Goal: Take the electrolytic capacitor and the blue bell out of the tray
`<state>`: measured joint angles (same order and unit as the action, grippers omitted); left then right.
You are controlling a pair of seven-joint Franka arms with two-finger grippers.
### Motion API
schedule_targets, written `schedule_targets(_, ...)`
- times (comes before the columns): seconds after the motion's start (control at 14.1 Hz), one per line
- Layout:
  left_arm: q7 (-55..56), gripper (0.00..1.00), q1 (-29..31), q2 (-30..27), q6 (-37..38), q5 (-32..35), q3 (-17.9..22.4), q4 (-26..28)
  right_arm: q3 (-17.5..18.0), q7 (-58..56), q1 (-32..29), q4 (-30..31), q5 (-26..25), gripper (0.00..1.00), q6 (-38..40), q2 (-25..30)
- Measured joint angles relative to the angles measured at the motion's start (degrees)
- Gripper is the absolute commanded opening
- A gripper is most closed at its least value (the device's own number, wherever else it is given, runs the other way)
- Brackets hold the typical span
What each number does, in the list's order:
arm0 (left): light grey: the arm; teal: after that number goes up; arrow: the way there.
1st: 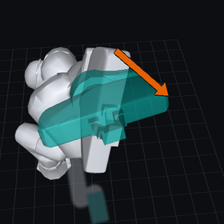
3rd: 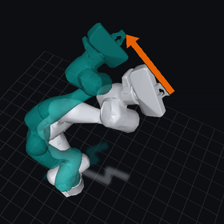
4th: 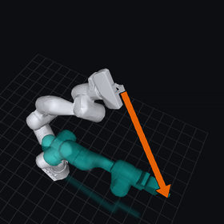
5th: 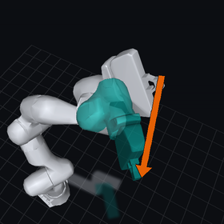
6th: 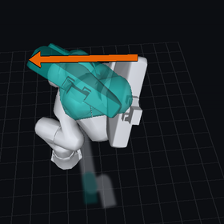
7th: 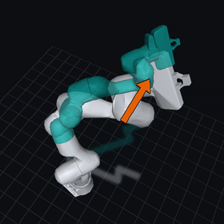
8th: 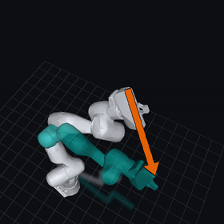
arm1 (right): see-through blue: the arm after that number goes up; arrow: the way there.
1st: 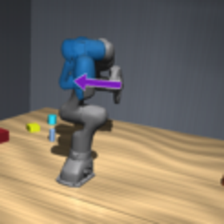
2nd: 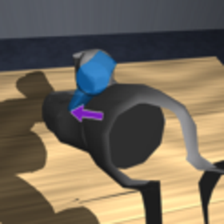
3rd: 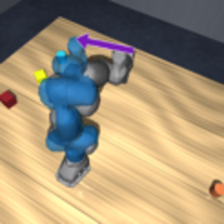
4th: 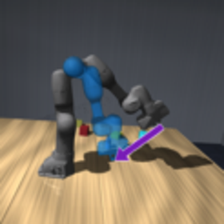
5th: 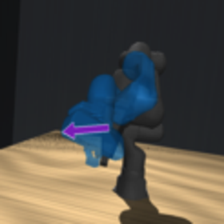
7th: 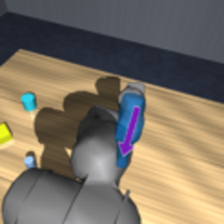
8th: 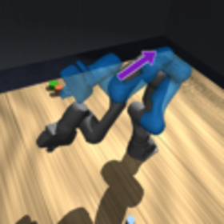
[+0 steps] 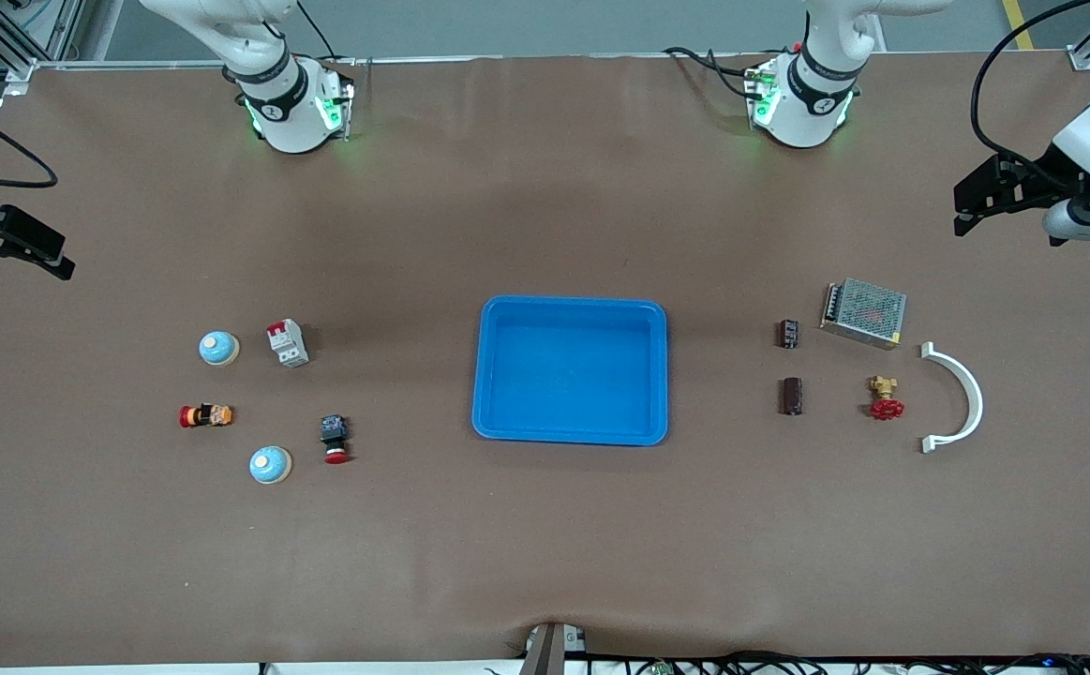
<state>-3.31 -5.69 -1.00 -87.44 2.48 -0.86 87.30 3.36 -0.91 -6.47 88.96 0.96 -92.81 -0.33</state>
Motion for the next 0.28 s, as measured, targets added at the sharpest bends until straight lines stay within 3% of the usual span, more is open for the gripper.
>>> schedule_targets(0.28,0.0,1.00,0.2,0.0,0.0,0.0,0.0,0.0,0.0,0.0,0.0,0.0,0.0,1.00,0.0,0.0)
